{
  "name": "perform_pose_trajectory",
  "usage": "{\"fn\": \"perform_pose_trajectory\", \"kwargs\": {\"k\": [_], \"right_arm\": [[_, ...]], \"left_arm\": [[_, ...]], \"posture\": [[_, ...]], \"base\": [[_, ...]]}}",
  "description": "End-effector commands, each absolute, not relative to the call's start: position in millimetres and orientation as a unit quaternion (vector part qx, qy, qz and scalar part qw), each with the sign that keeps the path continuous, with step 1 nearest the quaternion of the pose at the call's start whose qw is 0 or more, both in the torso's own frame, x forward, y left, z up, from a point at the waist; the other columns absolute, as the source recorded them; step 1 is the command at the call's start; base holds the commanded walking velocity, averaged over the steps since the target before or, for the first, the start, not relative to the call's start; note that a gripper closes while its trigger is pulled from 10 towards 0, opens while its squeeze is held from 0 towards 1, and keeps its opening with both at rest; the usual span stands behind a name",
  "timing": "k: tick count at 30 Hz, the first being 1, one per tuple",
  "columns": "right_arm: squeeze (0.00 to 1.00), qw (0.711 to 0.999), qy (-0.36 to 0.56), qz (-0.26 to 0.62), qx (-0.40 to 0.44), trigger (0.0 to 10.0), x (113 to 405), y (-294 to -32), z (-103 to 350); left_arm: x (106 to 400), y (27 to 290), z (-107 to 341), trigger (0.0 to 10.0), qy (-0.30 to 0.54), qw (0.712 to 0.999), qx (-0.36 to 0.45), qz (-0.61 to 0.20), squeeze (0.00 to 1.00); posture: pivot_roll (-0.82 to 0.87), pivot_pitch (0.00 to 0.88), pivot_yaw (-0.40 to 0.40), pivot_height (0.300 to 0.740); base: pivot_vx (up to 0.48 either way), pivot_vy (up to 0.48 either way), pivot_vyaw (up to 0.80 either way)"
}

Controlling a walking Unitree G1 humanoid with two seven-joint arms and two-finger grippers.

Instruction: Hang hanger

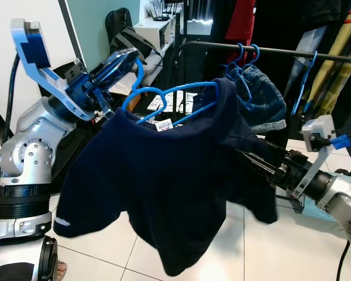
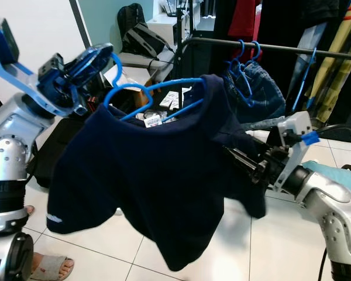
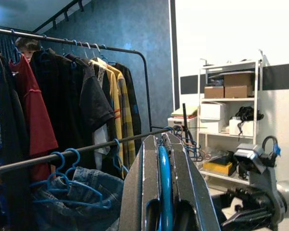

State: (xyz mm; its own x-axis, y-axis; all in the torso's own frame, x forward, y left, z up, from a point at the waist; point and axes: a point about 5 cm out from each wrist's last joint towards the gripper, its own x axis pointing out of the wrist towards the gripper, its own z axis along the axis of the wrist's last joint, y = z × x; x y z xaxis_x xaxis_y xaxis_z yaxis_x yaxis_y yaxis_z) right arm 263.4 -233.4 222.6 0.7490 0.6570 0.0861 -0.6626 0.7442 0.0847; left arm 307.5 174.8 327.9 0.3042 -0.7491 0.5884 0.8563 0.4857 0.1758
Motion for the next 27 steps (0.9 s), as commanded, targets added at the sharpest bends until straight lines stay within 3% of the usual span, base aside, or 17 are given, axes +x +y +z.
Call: {"fn": "perform_pose_trajectory", "kwargs": {"k": [1, 10, 11, 17, 18, 19, 27], "right_arm": [[1.0, 0.933, -0.049, 0.347, 0.079, 10.0, 260.9, -241.3, 228.2], [1.0, 0.936, -0.115, 0.297, 0.148, 10.0, 263.4, -261.9, 245.8], [0.0, 0.938, -0.122, 0.275, 0.173, 10.0, 268.9, -262.7, 248.8], [0.0, 0.945, -0.118, 0.23, 0.202, 10.0, 283.1, -257.7, 251.0], [0.0, 0.947, -0.109, 0.214, 0.211, 10.0, 289.8, -252.9, 250.6], [0.0, 0.947, -0.107, 0.212, 0.215, 10.0, 294.6, -243.6, 253.0], [0.0, 0.955, -0.05, 0.205, 0.207, 10.0, 305.5, -221.8, 246.5]], "left_arm": [[302.1, 176.0, 333.4, 3.8, -0.325, 0.801, -0.064, -0.499, 0.0], [301.7, 168.4, 329.4, 3.7, -0.314, 0.808, -0.033, -0.497, 0.0], [303.4, 162.7, 326.9, 3.9, -0.31, 0.816, -0.015, -0.488, 0.0], [307.1, 147.9, 320.7, 5.2, -0.304, 0.83, 0.021, -0.468, 0.0], [308.3, 140.6, 318.1, 8.8, -0.302, 0.834, 0.033, -0.461, 0.0], [310.0, 134.0, 315.9, 10.0, -0.302, 0.839, 0.044, -0.451, 0.0], [311.8, 123.5, 314.3, 10.0, -0.306, 0.847, 0.059, -0.431, 0.0]], "posture": [[-0.09, 0.005, 0.03, 0.74], [-0.09, 0.008, 0.028, 0.74], [-0.09, 0.006, 0.028, 0.74], [-0.09, 0.005, 0.027, 0.74], [-0.09, 0.004, 0.026, 0.74], [-0.09, 0.004, 0.026, 0.74], [-0.09, 0.002, 0.024, 0.74]], "base": [[0.0, 0.0, 0.0], [0.0, 0.0, 0.0], [0.0, 0.0, 0.0], [0.0, 0.0, 0.0], [0.0, 0.0, 0.0], [0.0, 0.0, 0.0], [0.0, 0.0, 0.0]]}}
